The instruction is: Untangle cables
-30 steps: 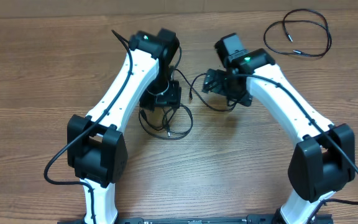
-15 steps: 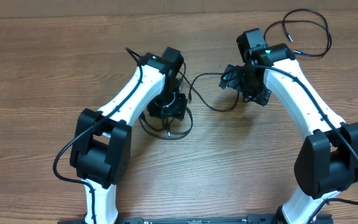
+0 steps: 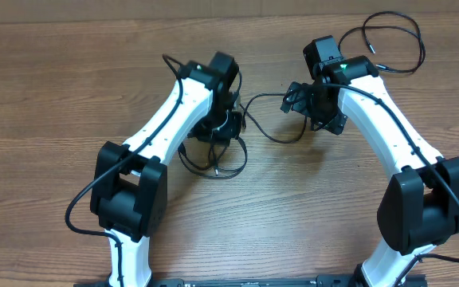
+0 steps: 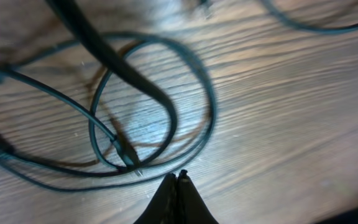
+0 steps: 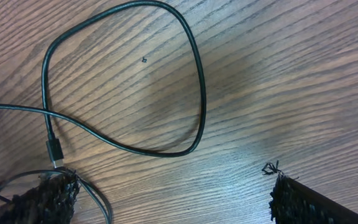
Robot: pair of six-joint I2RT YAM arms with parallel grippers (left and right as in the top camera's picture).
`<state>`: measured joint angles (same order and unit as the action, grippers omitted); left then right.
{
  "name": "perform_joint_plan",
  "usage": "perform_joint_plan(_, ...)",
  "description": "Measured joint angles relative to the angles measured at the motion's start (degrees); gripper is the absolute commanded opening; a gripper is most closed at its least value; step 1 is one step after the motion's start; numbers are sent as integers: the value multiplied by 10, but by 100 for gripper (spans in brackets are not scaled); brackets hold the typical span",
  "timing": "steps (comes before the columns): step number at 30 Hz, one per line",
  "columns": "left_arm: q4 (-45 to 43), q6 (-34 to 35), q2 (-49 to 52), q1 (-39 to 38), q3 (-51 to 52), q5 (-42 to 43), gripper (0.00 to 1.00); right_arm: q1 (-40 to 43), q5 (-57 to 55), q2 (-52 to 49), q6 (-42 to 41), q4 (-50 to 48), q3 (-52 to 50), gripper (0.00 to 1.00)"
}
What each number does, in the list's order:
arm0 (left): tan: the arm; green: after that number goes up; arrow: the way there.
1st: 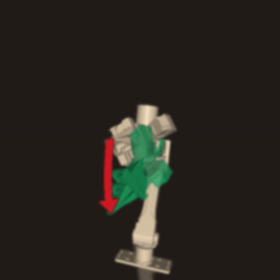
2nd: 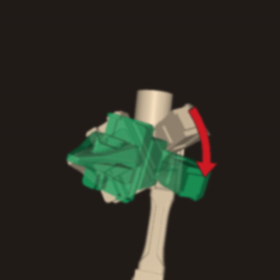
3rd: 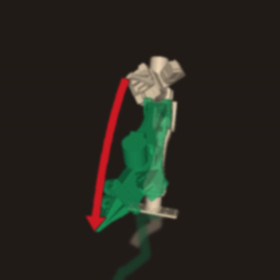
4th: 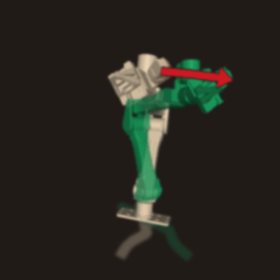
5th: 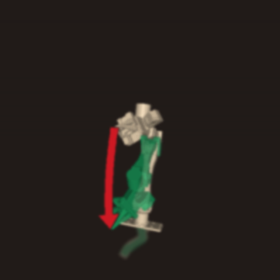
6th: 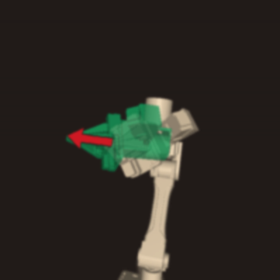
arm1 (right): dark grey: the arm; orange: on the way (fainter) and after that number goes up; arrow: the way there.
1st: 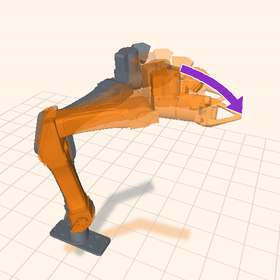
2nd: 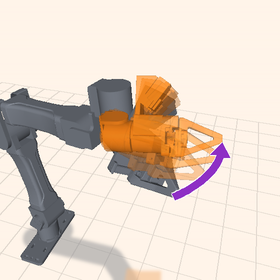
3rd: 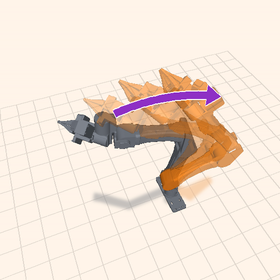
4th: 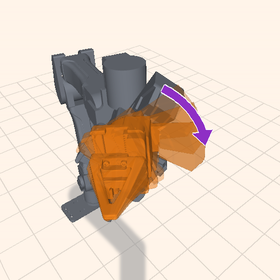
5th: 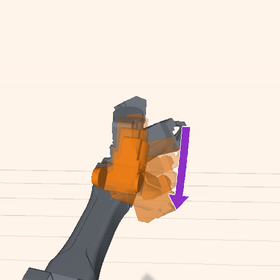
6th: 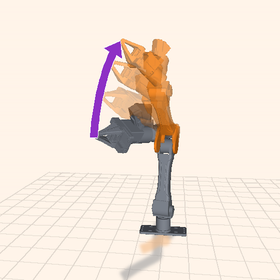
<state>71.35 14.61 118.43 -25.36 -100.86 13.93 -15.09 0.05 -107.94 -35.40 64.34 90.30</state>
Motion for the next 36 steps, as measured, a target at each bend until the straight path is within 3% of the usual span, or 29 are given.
perform_joint_plan(3, 38, 0, 0, 0, -65, 0, 4, 0, 0, 0, 0, 0, 0, 100)
perform_joint_plan(4, 45, 0, 0, 0, -84, 0, 17, 0, 0, 0, 0, 0, 0, 100)
perform_joint_plan(5, 51, -2, 0, 0, -100, 0, 51, 0, 0, 0, 0, 0, 0, 100)
perform_joint_plan(8, 61, 0, 0, -1, -125, 3, 80, 0, 0, 0, 0, 0, 0, 100)
perform_joint_plan(9, 64, 0, 0, -1, -125, 2, 84, 0, 0, 0, 0, 0, 0, 100)
perform_joint_plan(19, -49, 11, 0, -16, 19, -4, 82, 0, 0, 0, 0, 2, 0, 100)
perform_joint_plan(22, -84, 17, 0, -17, 49, -9, 74, 0, 0, 0, 0, 2, 0, 100)
perform_joint_plan(26, -112, 21, 0, -17, 62, -17, 52, 0, 0, 0, 0, 1, 0, 100)
perform_joint_plan(32, -122, 19, 0, -17, 63, -53, 56, 0, 0, 0, 0, -3, 0, 100)
perform_joint_plan(36, -124, 19, 0, -17, 64, -74, 51, 0, 0, 0, 0, -3, 0, 100)
